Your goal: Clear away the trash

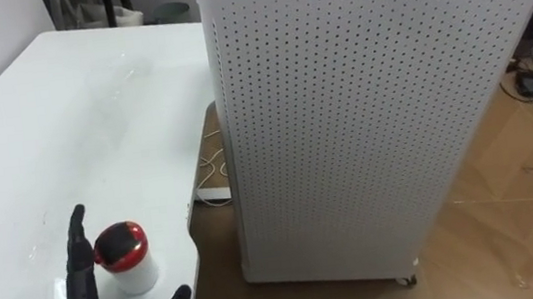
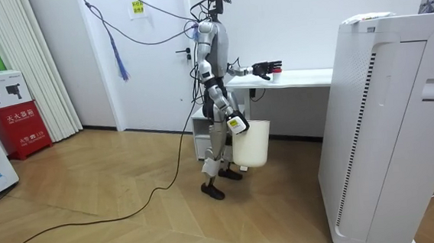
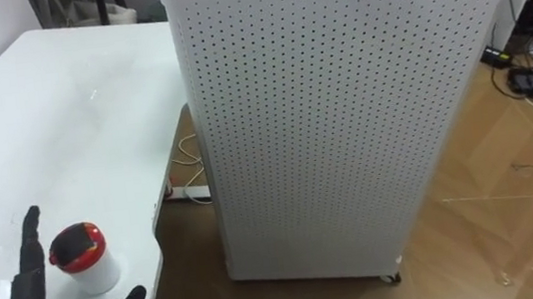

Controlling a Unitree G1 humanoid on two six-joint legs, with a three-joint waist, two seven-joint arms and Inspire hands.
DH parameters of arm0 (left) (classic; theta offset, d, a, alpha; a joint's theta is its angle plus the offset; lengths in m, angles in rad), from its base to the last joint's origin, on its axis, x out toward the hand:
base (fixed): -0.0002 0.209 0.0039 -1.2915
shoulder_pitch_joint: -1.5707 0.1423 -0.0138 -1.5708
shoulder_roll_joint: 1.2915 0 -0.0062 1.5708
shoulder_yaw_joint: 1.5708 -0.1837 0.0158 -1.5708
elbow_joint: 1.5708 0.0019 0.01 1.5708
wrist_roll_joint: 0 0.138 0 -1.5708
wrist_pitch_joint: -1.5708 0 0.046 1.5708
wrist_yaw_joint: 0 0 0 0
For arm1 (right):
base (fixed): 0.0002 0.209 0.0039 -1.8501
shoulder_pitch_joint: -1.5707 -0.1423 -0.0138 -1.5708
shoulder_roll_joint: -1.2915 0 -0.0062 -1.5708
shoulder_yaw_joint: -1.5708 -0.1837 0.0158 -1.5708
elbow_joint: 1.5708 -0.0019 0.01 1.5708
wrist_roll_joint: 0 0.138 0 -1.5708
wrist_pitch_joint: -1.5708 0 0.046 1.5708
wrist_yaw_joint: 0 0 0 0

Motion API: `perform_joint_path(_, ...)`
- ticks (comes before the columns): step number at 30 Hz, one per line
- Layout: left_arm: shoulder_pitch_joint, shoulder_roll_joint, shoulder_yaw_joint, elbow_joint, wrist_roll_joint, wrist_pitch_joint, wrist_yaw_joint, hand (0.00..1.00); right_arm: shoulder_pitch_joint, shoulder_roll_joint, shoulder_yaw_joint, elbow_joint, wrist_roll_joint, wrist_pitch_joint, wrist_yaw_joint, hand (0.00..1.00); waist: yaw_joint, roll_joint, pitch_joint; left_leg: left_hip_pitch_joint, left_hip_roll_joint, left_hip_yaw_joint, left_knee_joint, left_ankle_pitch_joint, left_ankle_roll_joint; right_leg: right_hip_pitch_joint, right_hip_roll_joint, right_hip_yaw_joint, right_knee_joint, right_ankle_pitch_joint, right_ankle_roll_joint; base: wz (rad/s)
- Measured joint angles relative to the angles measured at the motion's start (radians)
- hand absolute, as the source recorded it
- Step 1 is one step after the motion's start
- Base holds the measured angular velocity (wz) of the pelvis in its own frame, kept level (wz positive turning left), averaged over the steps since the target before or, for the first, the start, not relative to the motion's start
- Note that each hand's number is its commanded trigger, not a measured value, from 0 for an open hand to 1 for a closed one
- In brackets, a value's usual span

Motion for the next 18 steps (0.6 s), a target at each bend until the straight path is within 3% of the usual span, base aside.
perform_joint_path(12, 0.0, 0.0, 0.016, 0.015, -0.113, 0.0, -0.021, 0.0, 0.01, -0.001, 0.014, -0.036, -0.03, 0.0, 0.0, 1.0, 0.005, -0.009, -0.0021, 0.012, 0.001, 0.008, -0.013, 0.0, 0.0, 0.002, -0.001, 0.002, 0.0, 0.0, 0.0, -0.01)
perform_joint_path(18, -0.002, 0.0, 0.026, 0.017, -0.117, 0.0, -0.024, 0.0, 0.018, -0.001, 0.02, -0.036, -0.038, -0.001, 0.001, 1.0, 0.002, -0.007, -0.0034, 0.014, 0.002, 0.008, -0.012, 0.0, 0.0, 0.004, -0.001, 0.003, 0.0, 0.0, 0.0, 0.0)
